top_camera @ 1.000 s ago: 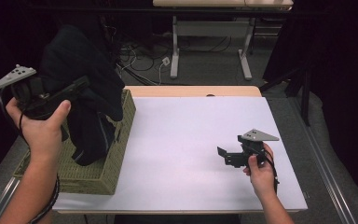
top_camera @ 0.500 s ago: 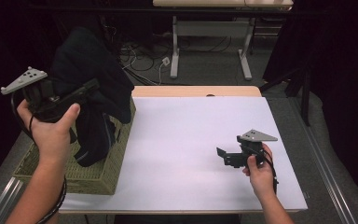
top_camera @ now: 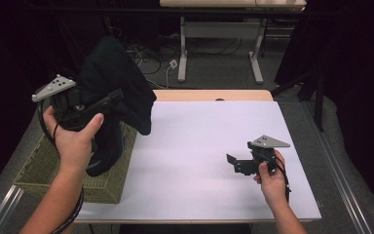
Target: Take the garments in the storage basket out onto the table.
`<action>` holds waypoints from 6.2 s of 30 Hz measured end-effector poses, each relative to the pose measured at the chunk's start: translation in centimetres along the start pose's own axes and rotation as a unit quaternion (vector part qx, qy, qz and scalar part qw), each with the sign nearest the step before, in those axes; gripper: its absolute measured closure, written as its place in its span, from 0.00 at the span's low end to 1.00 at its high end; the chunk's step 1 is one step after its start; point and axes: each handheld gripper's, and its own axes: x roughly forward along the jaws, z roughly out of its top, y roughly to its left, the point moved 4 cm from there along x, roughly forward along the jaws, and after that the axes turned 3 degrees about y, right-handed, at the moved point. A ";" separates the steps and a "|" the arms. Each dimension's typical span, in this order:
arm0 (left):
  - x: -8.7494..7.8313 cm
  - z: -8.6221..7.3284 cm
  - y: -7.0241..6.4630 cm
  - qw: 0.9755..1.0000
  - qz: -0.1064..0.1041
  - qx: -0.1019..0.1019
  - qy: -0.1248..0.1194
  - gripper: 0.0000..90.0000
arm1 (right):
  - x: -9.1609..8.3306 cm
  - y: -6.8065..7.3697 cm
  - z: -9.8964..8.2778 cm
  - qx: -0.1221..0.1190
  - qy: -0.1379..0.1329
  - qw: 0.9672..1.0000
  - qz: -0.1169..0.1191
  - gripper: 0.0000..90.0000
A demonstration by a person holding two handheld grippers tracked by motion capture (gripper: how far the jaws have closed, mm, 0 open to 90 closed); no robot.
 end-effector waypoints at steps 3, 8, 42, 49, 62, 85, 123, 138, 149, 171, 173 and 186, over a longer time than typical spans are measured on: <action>0.6 -0.4 -0.3 1.000 -0.008 0.000 0.003 0.69 | 0.0 0.0 0.0 0.000 0.003 1.000 0.000 0.07; 1.5 -1.3 -0.5 1.000 -0.013 0.002 0.016 0.69 | 0.0 -0.1 0.0 -0.001 0.003 1.000 -0.001 0.07; 6.3 -6.9 -2.5 0.996 -0.061 -0.024 0.066 0.69 | 0.2 -0.2 -0.1 -0.002 0.002 1.000 -0.001 0.07; 7.8 -8.6 -3.1 0.993 -0.070 -0.028 0.086 0.69 | 0.2 -0.2 -0.1 -0.001 0.002 1.000 -0.001 0.07; 11.3 -13.3 -3.6 0.986 -0.075 -0.051 0.143 0.69 | 0.1 -0.3 -0.1 0.002 0.000 1.000 -0.002 0.07; 13.9 -18.4 -3.2 0.978 -0.059 -0.034 0.195 0.66 | 0.0 -0.3 -0.1 0.001 0.002 1.000 -0.001 0.07; 14.0 -20.0 -2.5 0.978 -0.042 -0.049 0.199 0.45 | 1.0 0.7 -0.6 -0.016 0.020 1.000 0.006 0.14; 13.8 -19.3 -3.4 0.969 -0.030 0.027 0.245 0.44 | 0.7 0.4 -0.5 -0.008 0.013 1.000 0.002 0.14; 13.7 -19.0 -3.2 0.967 -0.024 0.019 0.251 0.27 | 0.3 0.1 -0.2 0.001 0.003 1.000 0.004 0.14; 5.2 -11.1 -2.3 0.988 0.023 0.062 0.142 0.02 | -0.3 -0.3 0.0 0.007 -0.005 1.000 0.000 0.14; 4.1 -10.5 -0.7 0.987 0.050 0.055 0.144 0.02 | -0.3 -0.2 0.0 0.008 -0.006 1.000 0.002 0.14; 1.5 -13.5 4.9 0.976 0.107 0.016 0.190 0.09 | -0.2 -0.2 -0.1 0.007 -0.002 1.000 0.001 0.14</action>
